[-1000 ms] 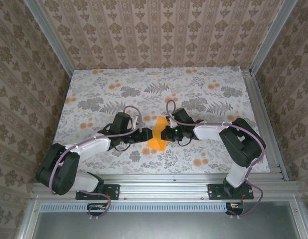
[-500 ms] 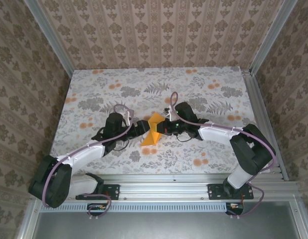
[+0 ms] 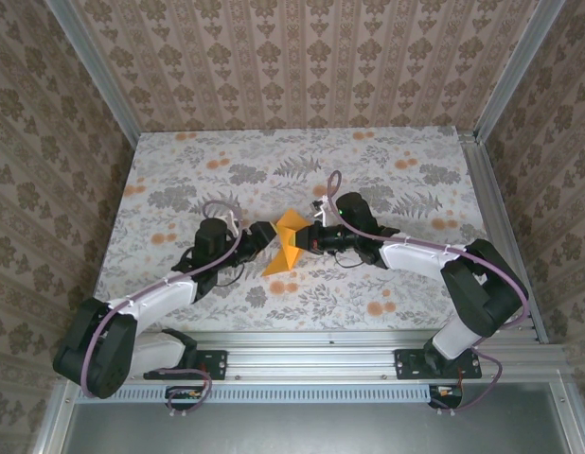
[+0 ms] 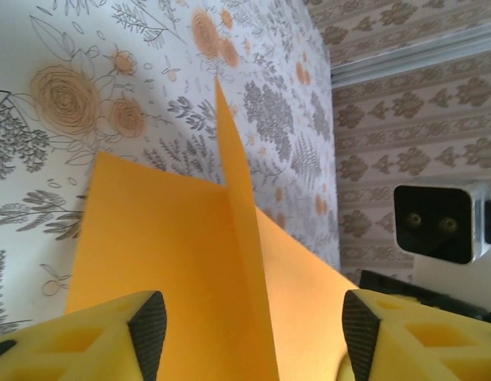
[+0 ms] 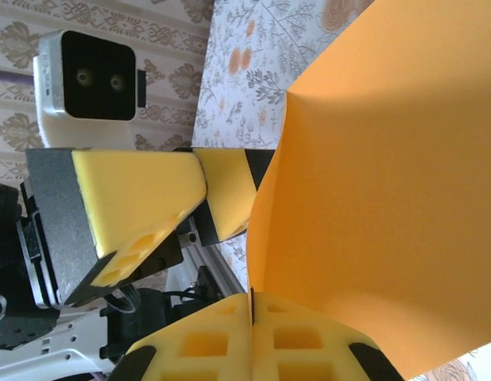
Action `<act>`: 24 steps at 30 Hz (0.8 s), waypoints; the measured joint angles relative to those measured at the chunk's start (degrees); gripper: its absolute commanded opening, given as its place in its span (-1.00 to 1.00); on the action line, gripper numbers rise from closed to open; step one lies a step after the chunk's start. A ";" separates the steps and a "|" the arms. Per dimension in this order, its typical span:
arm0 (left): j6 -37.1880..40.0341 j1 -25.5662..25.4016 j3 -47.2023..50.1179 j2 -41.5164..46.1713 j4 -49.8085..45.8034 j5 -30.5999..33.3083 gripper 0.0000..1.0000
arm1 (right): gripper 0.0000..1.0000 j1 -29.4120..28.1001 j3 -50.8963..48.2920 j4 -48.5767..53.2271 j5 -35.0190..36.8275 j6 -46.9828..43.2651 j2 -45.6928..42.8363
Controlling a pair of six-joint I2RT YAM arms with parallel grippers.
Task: Fold a paper plane with a square sheet of paper (pick it up from the middle)
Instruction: Turn over the paper at the center of the table.
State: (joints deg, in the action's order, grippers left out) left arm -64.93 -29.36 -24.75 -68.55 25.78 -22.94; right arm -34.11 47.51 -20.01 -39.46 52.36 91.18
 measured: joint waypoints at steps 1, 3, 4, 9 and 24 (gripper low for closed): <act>-0.42 0.00 0.00 -0.33 0.57 -0.13 0.12 | -0.96 -0.02 0.00 -0.42 -0.07 0.35 0.00; -1.14 0.00 -0.02 -1.11 1.40 -0.37 0.08 | -0.96 -0.02 0.00 -1.07 -0.24 0.92 0.00; -1.36 0.00 -0.02 -1.55 1.79 -0.46 0.06 | -0.96 -0.02 0.00 -1.38 -0.35 1.31 -0.02; -2.99 -0.15 -0.04 -3.96 4.72 -1.53 -0.11 | -0.96 -0.07 0.00 -2.56 -0.85 2.10 0.00; -4.52 -0.59 -0.87 -4.61 8.57 -3.08 -0.53 | -0.96 -0.07 -0.04 -3.21 -1.33 2.14 0.00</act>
State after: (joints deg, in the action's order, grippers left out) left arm -69.45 -29.95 -25.63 -73.17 34.35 -26.02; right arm -34.17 47.46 -23.22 -40.80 54.50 91.18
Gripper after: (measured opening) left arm 0.257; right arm 0.071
